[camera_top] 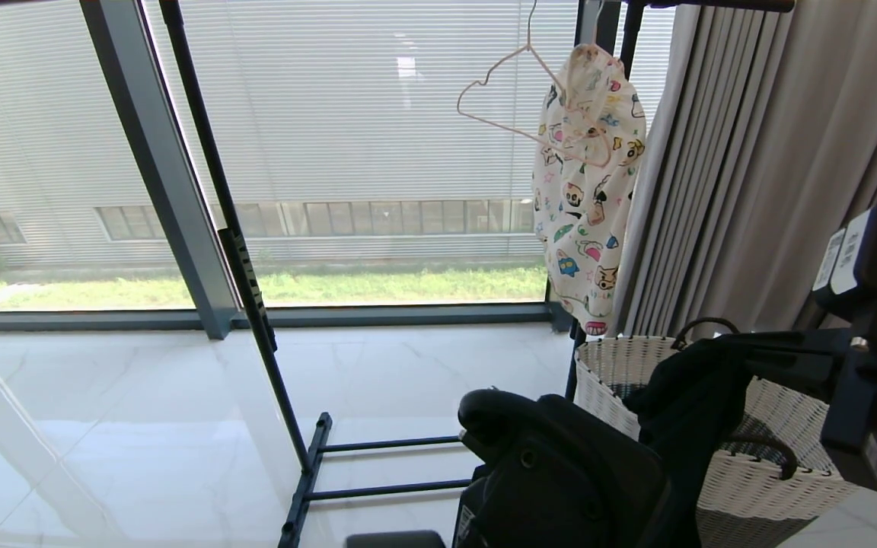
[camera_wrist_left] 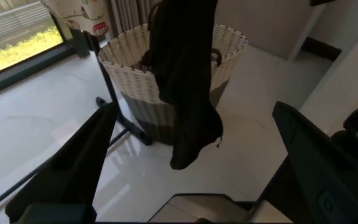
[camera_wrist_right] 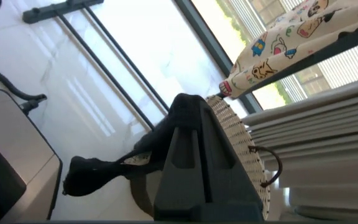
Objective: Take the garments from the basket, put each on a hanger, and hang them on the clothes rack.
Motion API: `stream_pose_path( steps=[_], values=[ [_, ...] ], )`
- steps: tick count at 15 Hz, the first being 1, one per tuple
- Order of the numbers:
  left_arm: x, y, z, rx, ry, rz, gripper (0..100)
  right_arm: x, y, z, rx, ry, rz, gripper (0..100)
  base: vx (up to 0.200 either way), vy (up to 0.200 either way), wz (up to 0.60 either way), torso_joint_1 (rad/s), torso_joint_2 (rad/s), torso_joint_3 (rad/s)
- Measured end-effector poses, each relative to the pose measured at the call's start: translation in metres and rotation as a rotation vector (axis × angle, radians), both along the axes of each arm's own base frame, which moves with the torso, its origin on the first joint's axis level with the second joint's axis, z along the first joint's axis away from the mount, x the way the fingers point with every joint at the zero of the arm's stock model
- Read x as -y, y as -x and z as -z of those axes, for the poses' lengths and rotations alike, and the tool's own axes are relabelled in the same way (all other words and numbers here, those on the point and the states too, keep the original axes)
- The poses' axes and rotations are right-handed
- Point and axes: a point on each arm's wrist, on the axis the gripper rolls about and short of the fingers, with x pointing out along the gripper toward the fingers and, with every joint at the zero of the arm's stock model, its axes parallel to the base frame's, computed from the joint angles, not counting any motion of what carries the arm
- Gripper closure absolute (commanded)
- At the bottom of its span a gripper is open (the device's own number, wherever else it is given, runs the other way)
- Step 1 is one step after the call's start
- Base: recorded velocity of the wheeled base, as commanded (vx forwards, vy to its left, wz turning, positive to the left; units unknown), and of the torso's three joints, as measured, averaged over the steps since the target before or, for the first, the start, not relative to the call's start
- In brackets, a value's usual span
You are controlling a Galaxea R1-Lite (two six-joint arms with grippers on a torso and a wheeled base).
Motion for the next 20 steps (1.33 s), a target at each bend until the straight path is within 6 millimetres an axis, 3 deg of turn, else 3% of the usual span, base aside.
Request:
stream_pose_path(
  steps=[5,9,15,20],
  values=[
    [0.028,-0.01,-0.001,-0.132,0.114,0.003,0,-0.006,0.009,-0.005,0.009,-0.013,-0.064,100,0.0,0.0,0.0,0.0,0.0,0.0],
    [0.032,-0.024,0.029,-0.222,-0.097,0.001,0,-0.01,0.013,-0.005,0.01,-0.013,-0.097,100,0.0,0.0,0.0,0.0,0.0,0.0],
    [0.052,-0.056,0.03,-0.268,-0.035,-0.086,0,-0.014,0.013,-0.005,0.011,-0.016,-0.111,100,0.0,0.0,0.0,0.0,0.0,0.0],
    [0.058,-0.068,0.061,-0.277,-0.148,-0.219,0,-0.017,0.012,-0.008,0.013,-0.019,-0.113,100,0.0,0.0,0.0,0.0,0.0,0.0]
  ],
)
